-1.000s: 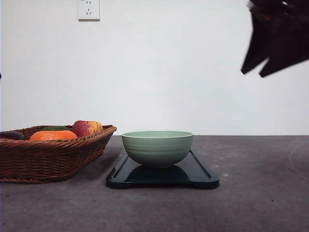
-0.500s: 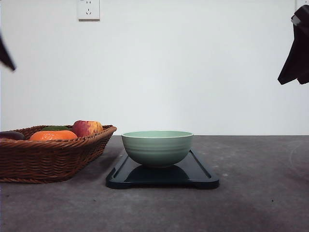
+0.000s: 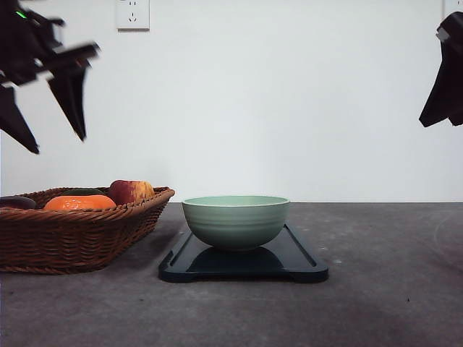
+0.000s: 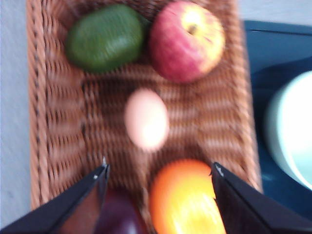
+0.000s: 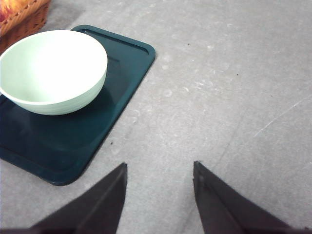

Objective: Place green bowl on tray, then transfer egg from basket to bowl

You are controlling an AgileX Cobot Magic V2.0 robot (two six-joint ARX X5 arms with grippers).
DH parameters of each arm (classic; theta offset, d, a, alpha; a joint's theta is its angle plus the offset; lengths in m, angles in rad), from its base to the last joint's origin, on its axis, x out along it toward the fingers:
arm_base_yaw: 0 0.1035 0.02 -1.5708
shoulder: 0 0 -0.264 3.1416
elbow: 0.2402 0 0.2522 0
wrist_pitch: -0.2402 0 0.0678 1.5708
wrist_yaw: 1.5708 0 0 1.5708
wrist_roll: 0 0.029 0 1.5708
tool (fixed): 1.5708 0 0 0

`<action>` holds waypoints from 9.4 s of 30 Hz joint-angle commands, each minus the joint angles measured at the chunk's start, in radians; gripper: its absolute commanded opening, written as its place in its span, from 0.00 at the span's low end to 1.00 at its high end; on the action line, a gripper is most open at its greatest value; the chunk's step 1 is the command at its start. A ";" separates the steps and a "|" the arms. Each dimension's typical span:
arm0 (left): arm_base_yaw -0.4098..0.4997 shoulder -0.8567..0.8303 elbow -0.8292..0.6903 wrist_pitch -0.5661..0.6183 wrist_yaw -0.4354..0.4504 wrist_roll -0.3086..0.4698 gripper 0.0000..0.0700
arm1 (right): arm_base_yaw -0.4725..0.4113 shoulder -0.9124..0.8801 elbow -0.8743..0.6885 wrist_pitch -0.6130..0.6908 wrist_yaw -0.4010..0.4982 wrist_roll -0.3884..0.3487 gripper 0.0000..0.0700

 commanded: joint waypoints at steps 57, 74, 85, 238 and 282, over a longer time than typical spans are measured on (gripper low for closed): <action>-0.080 0.143 0.107 0.071 -0.101 0.049 0.27 | 0.005 0.007 0.002 0.003 0.004 -0.011 0.37; -0.390 0.120 0.107 0.414 -0.049 0.046 0.27 | 0.005 0.006 0.002 0.009 0.004 -0.011 0.37; -0.481 0.288 0.107 0.532 -0.077 0.047 0.27 | 0.005 0.006 0.002 0.009 -0.003 -0.011 0.37; 0.210 -1.544 -1.290 0.647 -0.050 0.118 0.02 | 0.006 0.005 0.002 0.019 -0.089 -0.003 0.02; 0.214 -1.551 -1.290 0.653 -0.060 0.117 0.02 | -0.269 -0.479 -0.380 0.182 -0.082 -0.032 0.02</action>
